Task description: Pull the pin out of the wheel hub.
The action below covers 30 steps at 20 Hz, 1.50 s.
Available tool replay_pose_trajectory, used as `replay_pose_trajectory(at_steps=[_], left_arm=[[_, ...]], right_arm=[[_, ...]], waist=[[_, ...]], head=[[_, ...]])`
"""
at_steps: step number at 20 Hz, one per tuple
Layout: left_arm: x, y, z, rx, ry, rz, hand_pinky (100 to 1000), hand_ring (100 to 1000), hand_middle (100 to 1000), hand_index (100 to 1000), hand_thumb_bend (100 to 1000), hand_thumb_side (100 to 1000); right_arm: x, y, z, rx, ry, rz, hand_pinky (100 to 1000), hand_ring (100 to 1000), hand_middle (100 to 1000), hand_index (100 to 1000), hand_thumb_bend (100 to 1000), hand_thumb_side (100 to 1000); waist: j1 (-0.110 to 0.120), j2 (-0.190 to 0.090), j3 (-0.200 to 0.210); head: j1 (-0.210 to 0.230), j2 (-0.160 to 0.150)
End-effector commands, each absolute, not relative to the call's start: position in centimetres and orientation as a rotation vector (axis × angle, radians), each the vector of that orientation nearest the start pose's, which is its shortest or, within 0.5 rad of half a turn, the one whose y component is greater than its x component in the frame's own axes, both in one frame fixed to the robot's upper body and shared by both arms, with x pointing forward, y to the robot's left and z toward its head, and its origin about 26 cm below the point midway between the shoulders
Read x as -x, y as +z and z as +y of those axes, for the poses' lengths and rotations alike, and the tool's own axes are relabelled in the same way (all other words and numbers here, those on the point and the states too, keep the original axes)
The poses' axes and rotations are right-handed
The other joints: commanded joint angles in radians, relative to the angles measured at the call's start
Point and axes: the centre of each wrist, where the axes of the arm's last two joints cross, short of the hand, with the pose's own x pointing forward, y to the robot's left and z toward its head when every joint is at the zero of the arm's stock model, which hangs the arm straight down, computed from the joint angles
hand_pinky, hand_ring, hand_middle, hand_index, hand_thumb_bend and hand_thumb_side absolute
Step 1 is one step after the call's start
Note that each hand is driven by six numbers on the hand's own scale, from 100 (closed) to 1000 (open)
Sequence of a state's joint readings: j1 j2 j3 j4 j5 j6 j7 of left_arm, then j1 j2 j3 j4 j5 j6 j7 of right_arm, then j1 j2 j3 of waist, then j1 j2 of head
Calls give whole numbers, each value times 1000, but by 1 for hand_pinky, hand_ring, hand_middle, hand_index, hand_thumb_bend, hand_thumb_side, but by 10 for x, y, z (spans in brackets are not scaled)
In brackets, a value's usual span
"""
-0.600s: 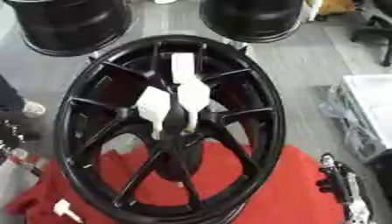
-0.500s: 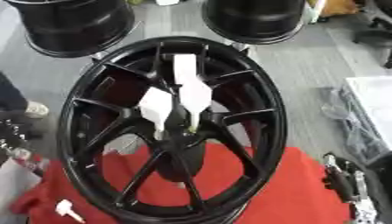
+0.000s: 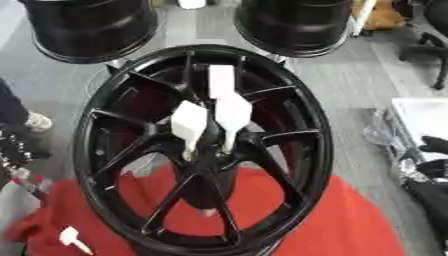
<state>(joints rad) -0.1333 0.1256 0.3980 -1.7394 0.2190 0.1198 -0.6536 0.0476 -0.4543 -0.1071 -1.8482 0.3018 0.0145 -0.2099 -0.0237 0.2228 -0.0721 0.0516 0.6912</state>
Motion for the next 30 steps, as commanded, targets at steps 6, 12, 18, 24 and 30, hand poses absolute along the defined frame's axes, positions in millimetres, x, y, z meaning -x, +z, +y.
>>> replay_pose_trajectory(at_steps=[6,12,18,24,30], left_arm=[[-290,101,359,294,-358,-1822,725,637,617,750,161,960],[-291,99,356,320,-390,-1813,725,638,617,751,161,961],[-291,95,353,345,-393,-1804,725,639,618,751,161,962],[-290,89,350,360,-382,-1796,725,640,618,752,160,964],[-288,89,354,334,-355,-1817,725,641,619,752,158,960]], right_arm=[[-249,163,-363,884,687,-2004,649,616,808,888,100,214],[-269,192,-338,841,1083,-2086,661,624,833,901,100,198],[-281,218,-318,723,1417,-2120,660,620,838,904,100,200],[-287,240,-299,547,1701,-2110,664,624,858,915,100,206],[-294,243,-263,402,1867,-2160,661,619,865,917,100,212]], waist=[[-27,-17,30],[-25,-19,36],[-10,-26,37],[8,-31,35],[18,-28,31]], head=[[-41,-1],[-54,-1],[-66,2],[-73,1],[-75,-3]])
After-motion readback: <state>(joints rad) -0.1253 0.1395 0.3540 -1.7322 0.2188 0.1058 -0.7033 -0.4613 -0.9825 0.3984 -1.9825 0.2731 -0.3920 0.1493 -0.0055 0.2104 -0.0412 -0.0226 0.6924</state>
